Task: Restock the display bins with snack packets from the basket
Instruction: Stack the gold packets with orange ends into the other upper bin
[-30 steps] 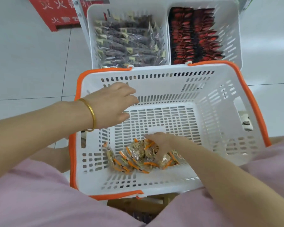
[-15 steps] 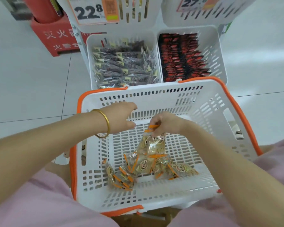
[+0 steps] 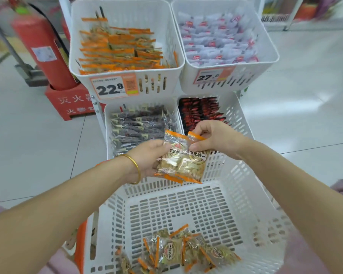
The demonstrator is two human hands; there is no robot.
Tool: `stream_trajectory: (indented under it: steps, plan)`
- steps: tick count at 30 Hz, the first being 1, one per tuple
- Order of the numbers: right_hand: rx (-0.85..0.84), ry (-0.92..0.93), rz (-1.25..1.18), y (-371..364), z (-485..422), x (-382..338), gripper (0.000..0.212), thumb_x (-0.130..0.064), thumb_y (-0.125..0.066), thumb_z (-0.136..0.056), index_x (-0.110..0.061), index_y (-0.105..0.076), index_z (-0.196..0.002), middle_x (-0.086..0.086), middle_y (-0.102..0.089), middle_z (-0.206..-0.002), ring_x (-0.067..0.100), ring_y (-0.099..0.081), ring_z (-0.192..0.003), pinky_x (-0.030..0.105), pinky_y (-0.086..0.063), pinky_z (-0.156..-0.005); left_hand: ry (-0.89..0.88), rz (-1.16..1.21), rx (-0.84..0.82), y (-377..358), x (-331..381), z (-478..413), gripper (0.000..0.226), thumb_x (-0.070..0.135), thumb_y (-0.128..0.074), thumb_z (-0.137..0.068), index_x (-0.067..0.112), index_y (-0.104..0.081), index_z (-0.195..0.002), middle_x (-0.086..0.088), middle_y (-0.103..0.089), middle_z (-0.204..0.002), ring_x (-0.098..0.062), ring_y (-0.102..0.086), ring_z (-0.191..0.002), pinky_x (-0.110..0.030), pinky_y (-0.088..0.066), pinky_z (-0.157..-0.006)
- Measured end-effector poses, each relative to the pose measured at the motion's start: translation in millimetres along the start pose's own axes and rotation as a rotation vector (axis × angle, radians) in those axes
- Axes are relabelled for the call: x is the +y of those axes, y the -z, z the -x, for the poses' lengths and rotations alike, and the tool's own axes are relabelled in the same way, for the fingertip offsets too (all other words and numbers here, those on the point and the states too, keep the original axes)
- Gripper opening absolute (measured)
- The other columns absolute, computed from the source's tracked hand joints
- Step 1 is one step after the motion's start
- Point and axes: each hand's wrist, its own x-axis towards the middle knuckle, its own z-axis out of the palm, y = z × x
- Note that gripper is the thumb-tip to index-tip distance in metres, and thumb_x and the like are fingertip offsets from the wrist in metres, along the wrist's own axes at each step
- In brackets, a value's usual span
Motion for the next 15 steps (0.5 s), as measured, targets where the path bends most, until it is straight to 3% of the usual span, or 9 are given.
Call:
stream_trajectory:
  steps: [2,4,7,9,10,13,15]
  plan:
    - [0.021,0.023,0.011,-1,0,-4,0.028,-0.008,-0.081,-0.069,0.002,-0.061,-0.085,0.022,-0.066,-0.1,0.028,-0.063,-0.084,0.049,-0.051,-0.086,-0.001,0.051,-0.006,-2,5,-3,0.023,0.028,-0.042,-0.1,0.012,-0.058,-0.097,-0.009,-0.062,-0.091,-0.024,-0.057,-0.076,-0.037,-0.056,-0.071]
    - [0.071,0.04,-0.016,-5,-1,-4,0.027,-0.01,-0.082,-0.068,-0.004,-0.06,-0.081,0.019,-0.067,-0.101,0.034,-0.065,-0.091,0.051,-0.05,-0.085,-0.015,0.071,-0.012,-3,10,-6,0.031,0.034,-0.041,-0.099,0.011,-0.06,-0.107,-0.013,-0.064,-0.102,-0.026,-0.058,-0.081,-0.039,-0.056,-0.075]
    - [0.154,0.073,-0.08,-9,-3,-2,0.028,-0.015,-0.083,-0.068,-0.014,-0.056,-0.074,0.02,-0.066,-0.095,0.037,-0.063,-0.084,0.054,-0.051,-0.081,-0.093,-0.025,-0.069,-2,18,-7,0.045,0.048,-0.054,-0.088,0.008,-0.059,-0.109,-0.01,-0.067,-0.094,-0.017,-0.062,-0.073,-0.032,-0.054,-0.068]
    - [0.178,0.106,-0.116,-11,-3,-3,0.029,-0.016,-0.082,-0.07,-0.017,-0.054,-0.073,0.02,-0.063,-0.086,0.03,-0.059,-0.074,0.052,-0.051,-0.077,-0.2,-0.201,-0.097,-3,19,-7,0.054,0.044,-0.074,-0.074,0.009,-0.056,-0.112,-0.007,-0.065,-0.085,-0.012,-0.063,-0.066,-0.027,-0.053,-0.063]
    - [0.181,0.126,-0.131,-12,-3,-5,0.03,-0.014,-0.082,-0.071,-0.017,-0.052,-0.074,0.018,-0.061,-0.084,0.027,-0.057,-0.073,0.05,-0.05,-0.073,-0.238,-0.256,-0.097,-4,19,-8,0.059,0.038,-0.08,-0.069,0.013,-0.054,-0.116,-0.008,-0.068,-0.093,-0.014,-0.067,-0.075,-0.03,-0.056,-0.07]
    - [0.173,0.176,-0.107,-10,-3,-13,0.034,-0.014,-0.079,-0.074,-0.018,-0.048,-0.087,0.017,-0.06,-0.089,0.022,-0.057,-0.071,0.036,-0.049,-0.063,-0.267,-0.303,-0.05,-1,19,-12,0.097,0.035,-0.081,-0.057,0.022,-0.032,-0.139,-0.002,-0.06,-0.124,-0.017,-0.063,-0.106,-0.043,-0.053,-0.089]
    - [0.07,0.153,-0.12,-1,-2,-20,0.047,-0.019,-0.076,-0.076,-0.024,-0.048,-0.113,0.008,-0.065,-0.097,0.016,-0.065,-0.076,0.028,-0.053,-0.063,-0.258,-0.357,-0.08,4,28,-14,0.119,0.04,-0.082,-0.057,0.031,-0.006,-0.149,0.002,-0.045,-0.141,-0.016,-0.056,-0.118,-0.043,-0.05,-0.095]
